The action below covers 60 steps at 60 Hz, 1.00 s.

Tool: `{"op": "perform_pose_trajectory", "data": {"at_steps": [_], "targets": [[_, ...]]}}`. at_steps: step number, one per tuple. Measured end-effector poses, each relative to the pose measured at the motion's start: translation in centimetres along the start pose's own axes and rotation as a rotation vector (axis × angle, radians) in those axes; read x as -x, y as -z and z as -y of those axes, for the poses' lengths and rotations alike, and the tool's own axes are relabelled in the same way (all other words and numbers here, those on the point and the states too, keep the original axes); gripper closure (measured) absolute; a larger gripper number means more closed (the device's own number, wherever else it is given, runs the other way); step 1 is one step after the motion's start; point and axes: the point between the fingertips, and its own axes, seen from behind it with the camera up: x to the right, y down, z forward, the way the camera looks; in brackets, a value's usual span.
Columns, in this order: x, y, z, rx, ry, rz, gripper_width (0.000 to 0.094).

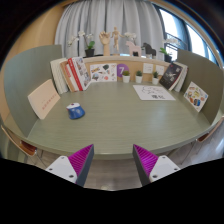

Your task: Arrange mouse

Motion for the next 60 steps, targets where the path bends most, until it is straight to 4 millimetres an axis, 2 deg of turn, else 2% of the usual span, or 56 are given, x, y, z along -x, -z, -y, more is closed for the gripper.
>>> {"op": "perform_pose_trajectory", "data": {"at_steps": [12,16,23,31,38,44,50,60], "targets": [[10.6,-7.3,2.3,0.023,0.023,0.12,0.0158],[12.8,-9.6,3.3,0.034,0.044,0.143,0.0152],[15.3,-13.6,5.5,0.042,0.031,0.154,0.0152],[16.4,-17.7,7.8,0.078,0.065,0.134,0.016],[16.2,-20.6,9.9,0.098,0.084,0.089,0.0176],[15.5,-22.7,11.6,0.11,0.064,0.042,0.0249],[14.9,-24.0,12.6,0.13,0.056,0.013,0.0357],[14.7,-24.3,12.7,0.172,0.005,-0.002,0.0414]]}}
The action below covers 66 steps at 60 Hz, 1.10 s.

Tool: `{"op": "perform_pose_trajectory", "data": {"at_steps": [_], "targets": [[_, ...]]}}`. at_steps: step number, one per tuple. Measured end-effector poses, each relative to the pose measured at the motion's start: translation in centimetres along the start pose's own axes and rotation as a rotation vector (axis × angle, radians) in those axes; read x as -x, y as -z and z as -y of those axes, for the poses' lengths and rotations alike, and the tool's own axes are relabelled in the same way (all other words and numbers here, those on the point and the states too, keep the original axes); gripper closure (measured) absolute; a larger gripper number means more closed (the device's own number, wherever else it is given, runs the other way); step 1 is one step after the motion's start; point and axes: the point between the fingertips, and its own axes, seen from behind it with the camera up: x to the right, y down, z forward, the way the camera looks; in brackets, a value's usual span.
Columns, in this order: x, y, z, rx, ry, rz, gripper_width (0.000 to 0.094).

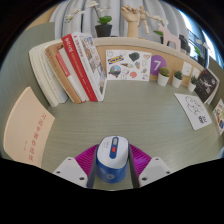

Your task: Arrange mouse

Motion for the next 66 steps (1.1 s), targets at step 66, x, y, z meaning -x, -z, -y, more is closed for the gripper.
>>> {"op": "perform_pose_trajectory", "data": {"at_steps": [66], "targets": [[-38.3,3.6,21.6,-0.135,0.13,-0.066,0.0555]]}}
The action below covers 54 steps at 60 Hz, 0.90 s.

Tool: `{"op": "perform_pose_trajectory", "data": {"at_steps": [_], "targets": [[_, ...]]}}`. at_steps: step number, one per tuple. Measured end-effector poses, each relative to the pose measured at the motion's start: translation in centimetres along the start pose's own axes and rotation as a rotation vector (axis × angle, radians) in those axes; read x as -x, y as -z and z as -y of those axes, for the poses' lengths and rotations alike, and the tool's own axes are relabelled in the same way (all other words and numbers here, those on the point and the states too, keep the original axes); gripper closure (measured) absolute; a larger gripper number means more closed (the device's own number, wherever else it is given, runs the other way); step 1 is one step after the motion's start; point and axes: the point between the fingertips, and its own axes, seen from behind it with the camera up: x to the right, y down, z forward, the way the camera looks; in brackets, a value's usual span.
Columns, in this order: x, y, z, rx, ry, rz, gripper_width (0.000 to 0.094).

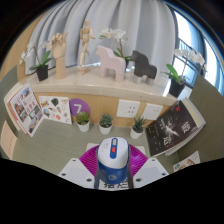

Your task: Arrange mouse

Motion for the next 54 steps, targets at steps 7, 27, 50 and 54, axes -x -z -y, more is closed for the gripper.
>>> {"op": "perform_pose_trajectory", "data": {"at_steps": [7,27,50,54], "targets": [[-1.5,-3.8,-4.8,0.079,-0.022,0.033,0.0556],[-0.4,-10.1,-11.9,0.165,-0.064,0.11,0.0553],[-0.4,-6.9,-10.7,0.155,-0.025,0.071,0.009],[-0.7,-3.9,-8.6,0.104,-0.047,0.039,0.009]]}}
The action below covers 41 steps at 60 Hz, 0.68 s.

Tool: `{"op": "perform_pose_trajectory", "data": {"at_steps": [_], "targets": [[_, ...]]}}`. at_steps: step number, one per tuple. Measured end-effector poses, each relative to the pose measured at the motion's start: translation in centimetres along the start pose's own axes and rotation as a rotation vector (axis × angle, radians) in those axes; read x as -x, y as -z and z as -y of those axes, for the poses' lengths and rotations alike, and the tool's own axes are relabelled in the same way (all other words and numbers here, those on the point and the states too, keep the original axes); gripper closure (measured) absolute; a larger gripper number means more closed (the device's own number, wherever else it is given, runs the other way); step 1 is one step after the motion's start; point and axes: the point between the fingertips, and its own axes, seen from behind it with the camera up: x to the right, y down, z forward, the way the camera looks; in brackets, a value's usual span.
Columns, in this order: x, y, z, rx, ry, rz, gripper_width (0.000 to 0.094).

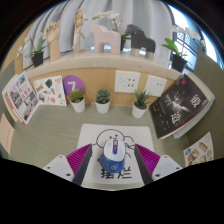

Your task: Arrange mouse

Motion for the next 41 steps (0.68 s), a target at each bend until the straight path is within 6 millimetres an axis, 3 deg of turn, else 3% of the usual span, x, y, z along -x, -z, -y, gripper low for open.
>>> {"op": "perform_pose_trajectory", "data": {"at_steps": [9,17,29,41], "targets": [[1.2,8.9,3.7,-0.142,-0.07,-0.033,0.0088],[3.0,16.4,4.6,-0.246,-0.111,-0.052,0.009],[6.5,24.6,1.6,-0.305,-0.104,-0.063,0.0094],[10.3,28.9,-2.9,-0.287,-0.068,-0.052,0.0093]]}}
